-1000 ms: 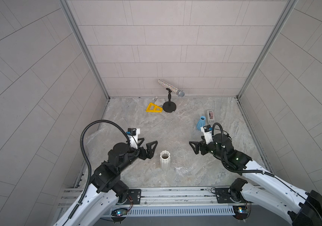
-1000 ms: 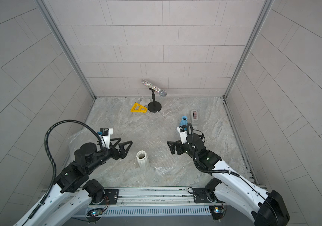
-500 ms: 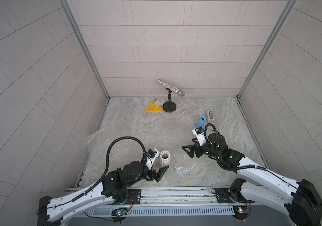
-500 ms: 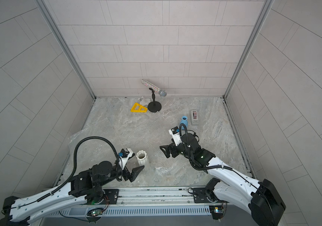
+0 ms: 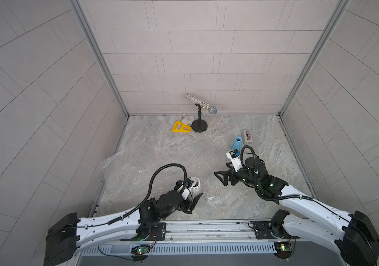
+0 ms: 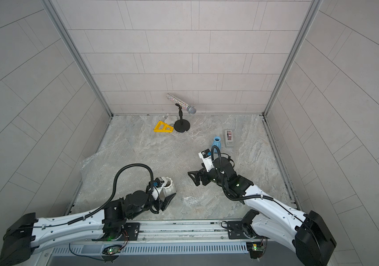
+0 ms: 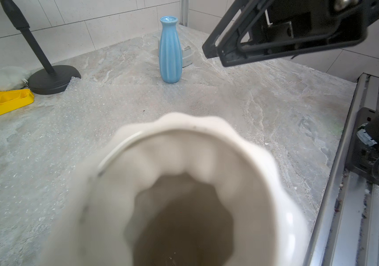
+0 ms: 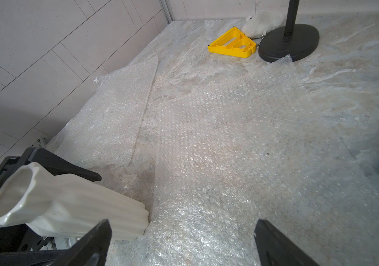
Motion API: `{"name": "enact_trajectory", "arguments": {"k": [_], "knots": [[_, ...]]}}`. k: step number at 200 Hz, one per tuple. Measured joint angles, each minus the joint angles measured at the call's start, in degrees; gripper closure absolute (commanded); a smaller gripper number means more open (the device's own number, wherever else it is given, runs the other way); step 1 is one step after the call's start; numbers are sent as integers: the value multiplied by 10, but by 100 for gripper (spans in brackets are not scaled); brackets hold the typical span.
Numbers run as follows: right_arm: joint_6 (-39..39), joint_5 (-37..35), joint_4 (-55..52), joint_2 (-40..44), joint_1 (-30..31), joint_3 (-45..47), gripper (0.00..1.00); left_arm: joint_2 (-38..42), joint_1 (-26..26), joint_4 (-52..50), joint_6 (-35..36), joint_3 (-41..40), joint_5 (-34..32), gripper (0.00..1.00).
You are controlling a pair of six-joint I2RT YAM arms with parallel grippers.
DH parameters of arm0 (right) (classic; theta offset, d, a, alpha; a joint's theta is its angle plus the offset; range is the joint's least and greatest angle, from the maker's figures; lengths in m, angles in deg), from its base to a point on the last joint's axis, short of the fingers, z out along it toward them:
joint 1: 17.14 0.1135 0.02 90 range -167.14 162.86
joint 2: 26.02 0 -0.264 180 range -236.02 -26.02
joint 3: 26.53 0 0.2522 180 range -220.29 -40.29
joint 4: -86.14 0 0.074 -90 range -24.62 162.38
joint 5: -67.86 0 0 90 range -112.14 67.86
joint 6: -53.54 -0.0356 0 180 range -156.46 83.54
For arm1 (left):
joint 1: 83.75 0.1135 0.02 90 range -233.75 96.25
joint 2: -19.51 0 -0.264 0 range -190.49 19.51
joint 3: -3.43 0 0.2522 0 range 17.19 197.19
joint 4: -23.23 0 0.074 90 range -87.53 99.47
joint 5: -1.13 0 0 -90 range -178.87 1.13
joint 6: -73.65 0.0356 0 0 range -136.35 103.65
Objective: Wrap vases in bubble wrap
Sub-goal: Pick up the vase from the center of the board.
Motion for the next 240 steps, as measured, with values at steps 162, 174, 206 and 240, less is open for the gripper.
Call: {"name": "enact_trajectory", "arguments": {"k": [162,174,206,240], "knots": [[-17,-44,-116,33,-32,-60,1,26,4,-127,-3,116,-68,80],[-27,-50,-151,33,-51,-83,0,9,13,-159,-7,169,-66,82],[-59,-43,-242,38,-134,-113,1,-101,67,-237,-28,310,2,85],[-78,-30,-335,34,-236,-111,0,-277,105,-326,-37,444,98,86]]}}
